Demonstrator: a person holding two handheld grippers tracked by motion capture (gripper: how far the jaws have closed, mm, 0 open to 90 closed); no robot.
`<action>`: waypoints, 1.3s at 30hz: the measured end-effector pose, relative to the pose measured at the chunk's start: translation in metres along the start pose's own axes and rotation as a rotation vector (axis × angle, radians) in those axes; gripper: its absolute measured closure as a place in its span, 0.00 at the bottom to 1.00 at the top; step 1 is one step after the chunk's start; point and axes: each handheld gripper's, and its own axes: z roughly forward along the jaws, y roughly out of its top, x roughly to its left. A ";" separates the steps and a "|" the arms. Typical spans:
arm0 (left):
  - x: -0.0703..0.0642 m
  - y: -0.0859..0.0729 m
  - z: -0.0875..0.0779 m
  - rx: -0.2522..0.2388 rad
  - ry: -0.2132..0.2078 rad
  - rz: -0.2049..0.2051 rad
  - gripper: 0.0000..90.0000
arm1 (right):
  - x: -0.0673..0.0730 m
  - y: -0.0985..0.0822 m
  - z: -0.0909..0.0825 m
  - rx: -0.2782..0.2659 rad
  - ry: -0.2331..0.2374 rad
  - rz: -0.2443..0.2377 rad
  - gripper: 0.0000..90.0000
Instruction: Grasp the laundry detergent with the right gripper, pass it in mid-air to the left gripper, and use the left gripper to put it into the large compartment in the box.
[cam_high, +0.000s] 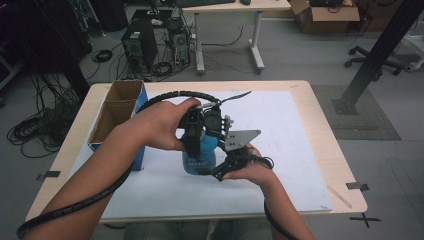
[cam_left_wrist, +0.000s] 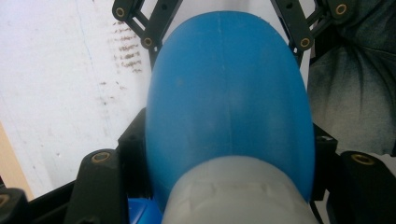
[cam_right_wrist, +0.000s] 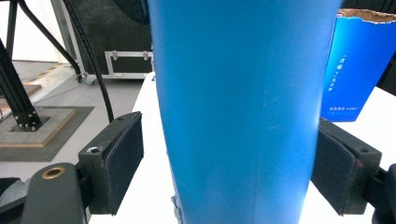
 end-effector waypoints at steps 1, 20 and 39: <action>0.000 0.000 0.000 0.000 0.000 0.000 0.42 | 0.000 0.001 0.000 0.001 0.002 0.006 0.18; 0.003 0.003 -0.008 0.009 -0.011 -0.032 0.42 | 0.003 0.009 -0.025 0.001 0.006 0.032 0.00; 0.010 -0.007 -0.021 0.005 -0.019 -0.126 0.42 | -0.001 0.044 -0.080 0.176 -0.009 -0.024 0.00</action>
